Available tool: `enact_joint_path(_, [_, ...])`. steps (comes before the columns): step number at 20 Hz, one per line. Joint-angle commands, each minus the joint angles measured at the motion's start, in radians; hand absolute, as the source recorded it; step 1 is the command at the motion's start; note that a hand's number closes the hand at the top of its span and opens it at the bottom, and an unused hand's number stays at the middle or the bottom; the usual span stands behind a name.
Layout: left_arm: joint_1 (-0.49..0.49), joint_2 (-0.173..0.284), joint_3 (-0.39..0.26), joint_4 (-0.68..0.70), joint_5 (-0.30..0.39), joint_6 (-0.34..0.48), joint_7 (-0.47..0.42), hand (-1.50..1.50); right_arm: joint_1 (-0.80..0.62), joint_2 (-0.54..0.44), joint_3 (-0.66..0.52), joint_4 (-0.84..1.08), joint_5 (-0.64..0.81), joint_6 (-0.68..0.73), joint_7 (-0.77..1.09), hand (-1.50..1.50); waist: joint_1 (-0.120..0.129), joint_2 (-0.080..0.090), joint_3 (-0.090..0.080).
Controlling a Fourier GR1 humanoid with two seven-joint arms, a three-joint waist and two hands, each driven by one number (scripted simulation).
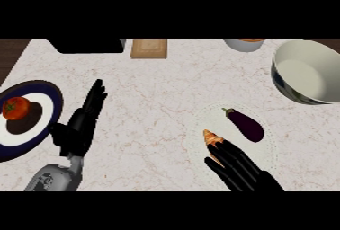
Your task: Pick the croissant from the placemat and place it in the bowl
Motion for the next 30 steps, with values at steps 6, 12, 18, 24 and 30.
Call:
enact_joint_path(6, [0.007,-0.023,0.004,-0.022,-0.021,-0.012,0.021,0.00,-0.072,0.073,0.029,-0.003,0.117,0.294,0.387,-1.50,0.010,0.003,0.001])
enact_joint_path(12, [-0.066,-0.054,0.054,0.068,-0.036,-0.043,0.023,0.00,-0.102,0.113,-0.044,0.150,0.096,0.339,0.358,-1.50,0.006,0.006,0.002])
enact_joint_path(18, [0.004,-0.062,0.086,-0.009,-0.057,-0.080,0.020,0.00,-0.023,0.096,-0.079,0.177,0.090,0.343,0.222,-1.50,0.007,0.004,0.002])
enact_joint_path(24, [0.049,-0.119,0.058,-0.046,-0.126,-0.065,0.034,0.00,0.007,0.102,-0.163,0.063,0.001,0.429,0.181,-1.50,0.006,0.003,0.002])
enact_joint_path(30, [-0.003,-0.147,0.079,-0.027,-0.141,-0.083,0.085,0.00,0.016,0.209,-0.122,0.148,0.025,0.393,0.137,-1.50,0.008,0.003,0.002])
